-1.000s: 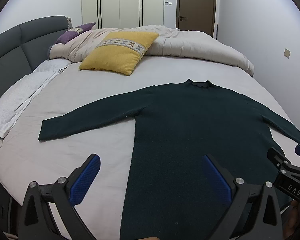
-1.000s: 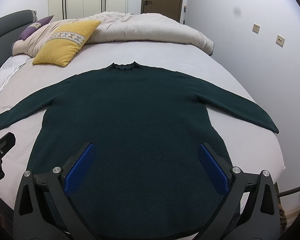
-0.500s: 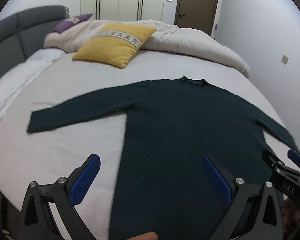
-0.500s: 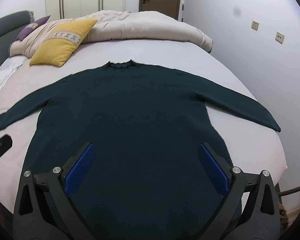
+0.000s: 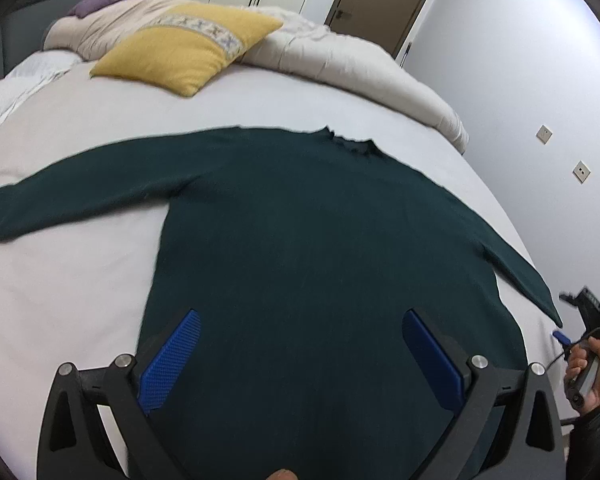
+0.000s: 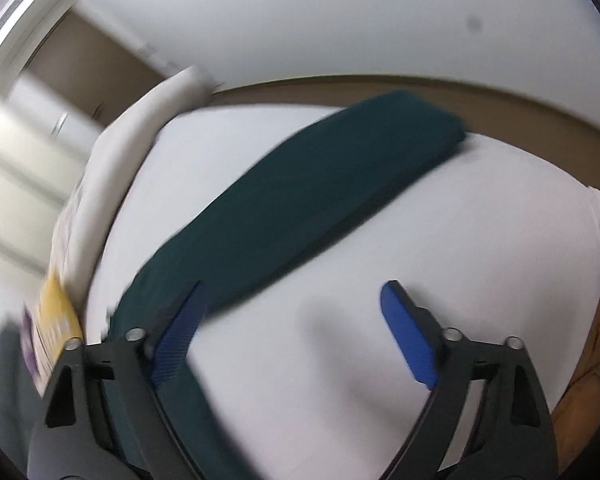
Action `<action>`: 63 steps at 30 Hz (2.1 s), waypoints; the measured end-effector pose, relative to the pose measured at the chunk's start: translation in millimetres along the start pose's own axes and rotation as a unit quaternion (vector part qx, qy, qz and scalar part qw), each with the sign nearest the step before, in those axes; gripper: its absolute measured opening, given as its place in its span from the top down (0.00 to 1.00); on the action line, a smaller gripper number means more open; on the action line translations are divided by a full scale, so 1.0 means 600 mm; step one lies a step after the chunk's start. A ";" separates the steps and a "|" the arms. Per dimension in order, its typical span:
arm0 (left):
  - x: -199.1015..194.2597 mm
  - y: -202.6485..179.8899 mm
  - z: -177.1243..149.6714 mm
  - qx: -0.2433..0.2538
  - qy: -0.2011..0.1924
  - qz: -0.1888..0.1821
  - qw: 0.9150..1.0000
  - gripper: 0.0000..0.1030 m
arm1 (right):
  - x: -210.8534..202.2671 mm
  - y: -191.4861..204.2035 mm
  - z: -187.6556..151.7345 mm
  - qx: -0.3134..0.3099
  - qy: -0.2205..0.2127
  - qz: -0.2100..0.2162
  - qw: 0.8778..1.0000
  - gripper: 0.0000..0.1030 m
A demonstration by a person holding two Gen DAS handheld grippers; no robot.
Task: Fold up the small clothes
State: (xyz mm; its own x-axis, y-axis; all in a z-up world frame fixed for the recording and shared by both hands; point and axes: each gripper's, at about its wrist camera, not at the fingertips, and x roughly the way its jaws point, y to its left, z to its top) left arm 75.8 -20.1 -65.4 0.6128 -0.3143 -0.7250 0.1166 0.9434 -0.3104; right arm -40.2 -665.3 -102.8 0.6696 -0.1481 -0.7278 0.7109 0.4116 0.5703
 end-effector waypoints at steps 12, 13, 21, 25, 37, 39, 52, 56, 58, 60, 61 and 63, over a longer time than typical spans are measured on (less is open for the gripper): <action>0.078 -0.021 0.023 0.006 0.067 -0.030 0.997 0.00 | 0.091 -0.113 0.171 0.089 -0.015 0.056 0.994 0.85; 0.079 -0.017 0.024 0.002 0.068 -0.035 0.997 0.00 | 0.096 -0.109 0.184 0.079 -0.016 0.039 0.996 0.92; 0.093 0.041 0.054 -0.063 0.064 -0.076 0.993 0.12 | 0.075 0.163 0.170 -0.176 -0.049 0.050 0.982 0.93; 0.088 0.062 0.067 -0.081 0.051 -0.085 0.992 0.12 | 0.113 0.368 0.049 -0.340 -0.003 0.105 0.934 0.93; 0.105 0.111 0.082 -0.106 0.049 -0.100 0.988 0.12 | 0.268 0.442 -0.301 -0.468 0.182 0.159 0.850 0.50; 0.120 0.093 0.086 -0.097 0.055 -0.103 0.988 0.12 | 0.247 0.411 -0.297 -0.457 0.171 0.168 0.857 0.47; 0.314 -0.079 0.151 -0.009 0.128 -0.069 0.989 0.68 | 0.157 0.257 -0.086 -0.306 0.084 0.167 0.933 0.47; 0.304 -0.083 0.169 -0.004 0.115 -0.067 0.991 0.91 | 0.141 0.212 -0.020 -0.287 0.069 0.148 0.944 0.47; 0.282 -0.083 0.179 0.007 0.092 -0.069 0.993 0.92 | 0.158 0.212 -0.013 -0.277 0.057 0.141 0.949 0.47; 0.255 -0.080 0.190 0.020 0.062 -0.066 0.996 0.92 | 0.174 0.222 -0.003 -0.268 0.049 0.135 0.953 0.47; 0.247 -0.077 0.197 0.020 0.051 -0.069 0.996 0.92 | 0.189 0.235 -0.003 -0.268 0.048 0.130 0.953 0.47; 0.222 -0.062 0.213 0.016 0.013 -0.077 0.997 0.92 | 0.210 0.250 0.011 -0.276 0.052 0.112 0.953 0.47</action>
State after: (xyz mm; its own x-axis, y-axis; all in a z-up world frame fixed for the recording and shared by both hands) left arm 253.2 -83.6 -71.8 0.5659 -0.4574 -0.6860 0.2322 0.8867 -0.3997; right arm 152.3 -628.1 -106.4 0.7460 0.0782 -0.6613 0.3113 0.8369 0.4501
